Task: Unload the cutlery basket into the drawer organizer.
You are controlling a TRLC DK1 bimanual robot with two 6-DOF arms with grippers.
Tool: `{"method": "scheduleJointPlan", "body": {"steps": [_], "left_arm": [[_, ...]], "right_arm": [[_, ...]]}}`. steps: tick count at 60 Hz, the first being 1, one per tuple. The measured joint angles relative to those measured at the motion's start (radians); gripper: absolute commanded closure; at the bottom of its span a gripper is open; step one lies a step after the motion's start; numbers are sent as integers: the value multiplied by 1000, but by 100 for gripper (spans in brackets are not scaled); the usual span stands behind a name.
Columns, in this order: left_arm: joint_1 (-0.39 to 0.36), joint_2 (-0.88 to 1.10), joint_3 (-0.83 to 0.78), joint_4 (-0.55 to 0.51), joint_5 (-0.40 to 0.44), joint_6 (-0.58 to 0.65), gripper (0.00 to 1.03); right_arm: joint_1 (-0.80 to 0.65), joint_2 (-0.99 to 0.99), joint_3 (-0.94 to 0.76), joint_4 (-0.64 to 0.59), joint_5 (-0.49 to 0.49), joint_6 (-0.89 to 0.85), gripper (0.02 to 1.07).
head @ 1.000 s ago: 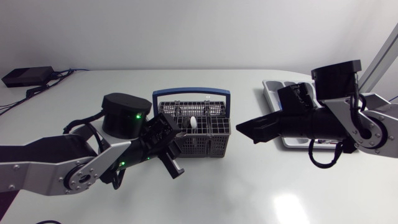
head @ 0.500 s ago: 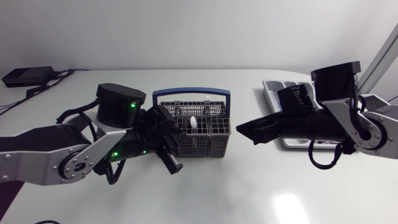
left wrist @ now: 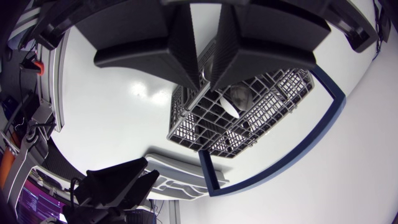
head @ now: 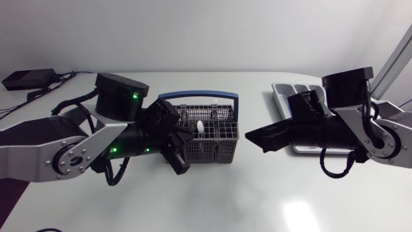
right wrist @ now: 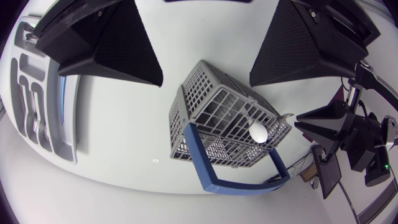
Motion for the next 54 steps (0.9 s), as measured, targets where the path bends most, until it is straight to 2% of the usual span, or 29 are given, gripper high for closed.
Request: {"method": "scheduleJointPlan", "body": {"steps": [7, 10, 19, 22, 26, 33, 54], "left_arm": [[0, -3, 9, -23, 10, 0, 86], [1, -3, 17, -27, 17, -9, 83], [6, -11, 57, -116, 17, -19, 59], [6, -14, 76, -165, 16, -20, 46], [3, -23, 98, -216, -6, -24, 39], [-19, -40, 137, -282, -54, -42, 38], [-156, -36, 187, -388, -330, -70, 38]], "right_arm": [[0, -1, 0, 0, 4, 0, 7], [0, -1, 0, 0, 10, 0, 7], [1, -1, 0, 1, 11, 0, 7], [1, -1, -1, 5, 11, 0, 7], [1, 0, -7, 12, 11, 0, 7], [14, 10, -13, 19, 16, 0, 7], [41, 19, -13, 26, 44, 0, 7]]}}
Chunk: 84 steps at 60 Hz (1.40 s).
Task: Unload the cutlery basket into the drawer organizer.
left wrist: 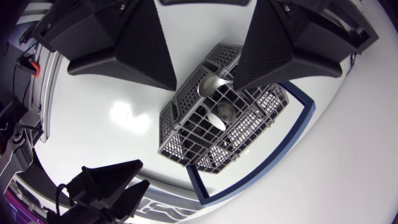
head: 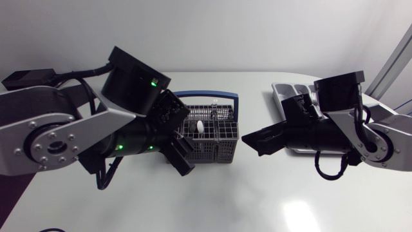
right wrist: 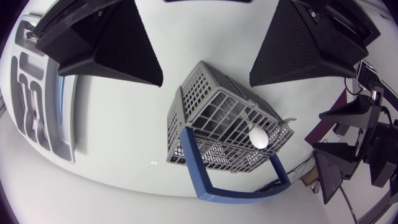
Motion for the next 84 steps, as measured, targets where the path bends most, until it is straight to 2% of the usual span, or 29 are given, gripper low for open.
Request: {"method": "scheduleJointPlan", "body": {"steps": [13, 28, 49, 59, 70, 84], "left_arm": [[-56, 52, 11, -24, -97, -20, 38], [-82, 135, 63, -100, -135, -51, 38], [-84, 231, 95, -101, -210, -57, 39], [-66, 246, 96, -63, -226, -57, 63], [-64, 246, 96, -12, -227, -56, 78], [-64, 253, 96, 0, -227, -56, 79]], "right_arm": [[12, 5, 0, 0, 12, 0, 7], [13, 5, 0, 0, 19, 0, 7], [13, 16, 0, 1, 22, 0, 7], [14, 24, 0, 1, 24, 0, 7], [18, 29, 0, 8, 26, 0, 7], [19, 29, 0, 8, 27, 0, 7]]}}
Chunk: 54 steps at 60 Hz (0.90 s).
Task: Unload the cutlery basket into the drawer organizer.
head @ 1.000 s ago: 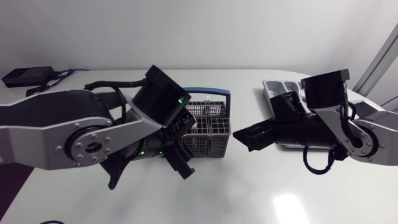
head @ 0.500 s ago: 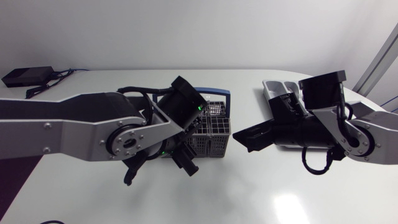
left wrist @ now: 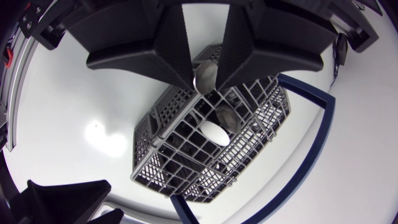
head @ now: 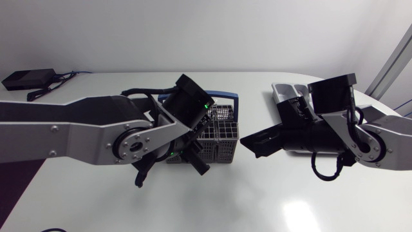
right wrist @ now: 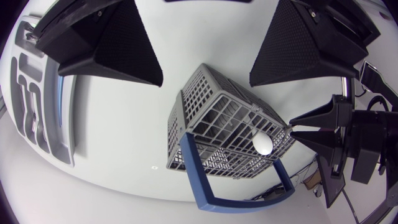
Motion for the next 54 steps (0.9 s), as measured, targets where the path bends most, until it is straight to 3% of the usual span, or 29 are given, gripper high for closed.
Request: {"method": "scheduleJointPlan", "body": {"steps": [25, 41, 54], "left_arm": [[18, 33, 0, 2, -3, 0, 80], [19, 34, 0, 10, -5, 3, 90], [17, 21, 0, 16, -15, 3, 92]], "right_arm": [[0, 0, 0, 7, 0, 0, 7], [0, 0, -2, 7, 0, 0, 7], [0, 0, -8, 10, 0, 0, 7]]}}
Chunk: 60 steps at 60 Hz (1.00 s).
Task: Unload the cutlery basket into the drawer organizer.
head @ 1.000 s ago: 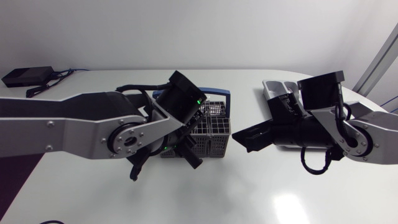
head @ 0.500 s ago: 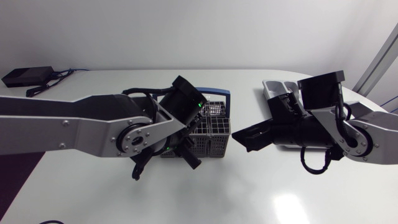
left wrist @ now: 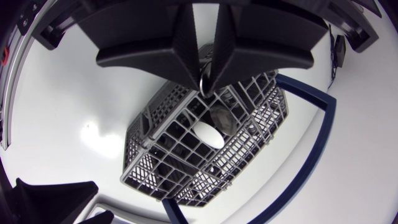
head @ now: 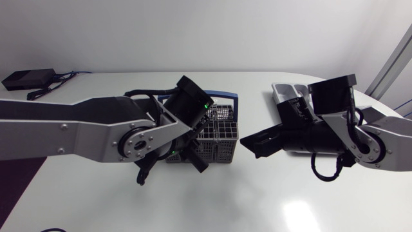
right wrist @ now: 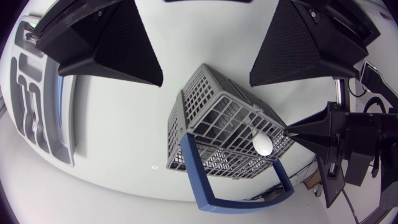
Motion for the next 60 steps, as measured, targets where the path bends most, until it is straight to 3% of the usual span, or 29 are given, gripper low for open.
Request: {"method": "scheduleJointPlan", "body": {"steps": [60], "left_arm": [[-44, -201, 0, -65, 23, -7, 93]], "right_arm": [[0, -40, -16, -3, 0, 0, 7]]}}
